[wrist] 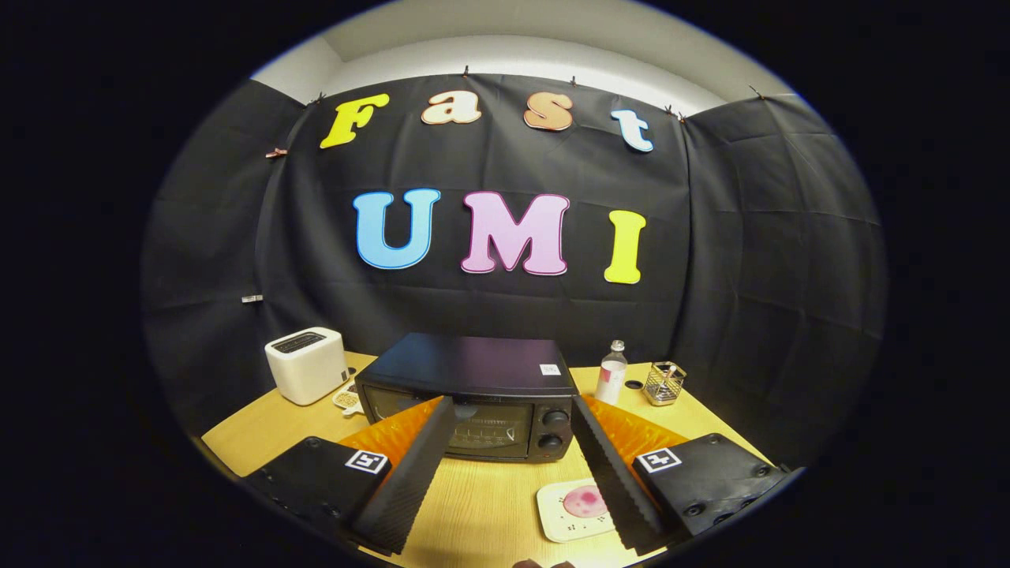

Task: Open the toaster oven, put the food inside, and close the toaster oven door.

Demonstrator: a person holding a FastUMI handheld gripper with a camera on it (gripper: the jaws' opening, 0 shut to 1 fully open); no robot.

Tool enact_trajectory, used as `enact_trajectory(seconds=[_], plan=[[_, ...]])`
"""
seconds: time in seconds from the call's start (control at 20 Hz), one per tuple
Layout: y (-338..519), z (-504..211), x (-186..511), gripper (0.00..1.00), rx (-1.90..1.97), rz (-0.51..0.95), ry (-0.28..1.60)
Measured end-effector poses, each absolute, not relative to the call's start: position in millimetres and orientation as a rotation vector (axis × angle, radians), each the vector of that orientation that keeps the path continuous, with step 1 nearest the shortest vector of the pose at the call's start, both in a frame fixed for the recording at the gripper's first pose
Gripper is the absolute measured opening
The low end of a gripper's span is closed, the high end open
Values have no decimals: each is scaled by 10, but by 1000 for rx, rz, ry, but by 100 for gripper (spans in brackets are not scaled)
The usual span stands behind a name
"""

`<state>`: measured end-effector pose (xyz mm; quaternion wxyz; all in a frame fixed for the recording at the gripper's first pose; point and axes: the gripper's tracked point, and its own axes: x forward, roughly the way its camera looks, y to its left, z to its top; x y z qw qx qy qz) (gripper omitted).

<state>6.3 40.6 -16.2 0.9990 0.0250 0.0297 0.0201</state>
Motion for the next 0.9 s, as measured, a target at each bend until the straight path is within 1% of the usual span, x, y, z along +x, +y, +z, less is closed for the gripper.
enact_trajectory(seconds=[0.45,0.7,0.9], plan=[[506,-152,188,97,55,49,61],[642,-193,379,98,57,44,81],[802,-307,667,98,36,37,116]])
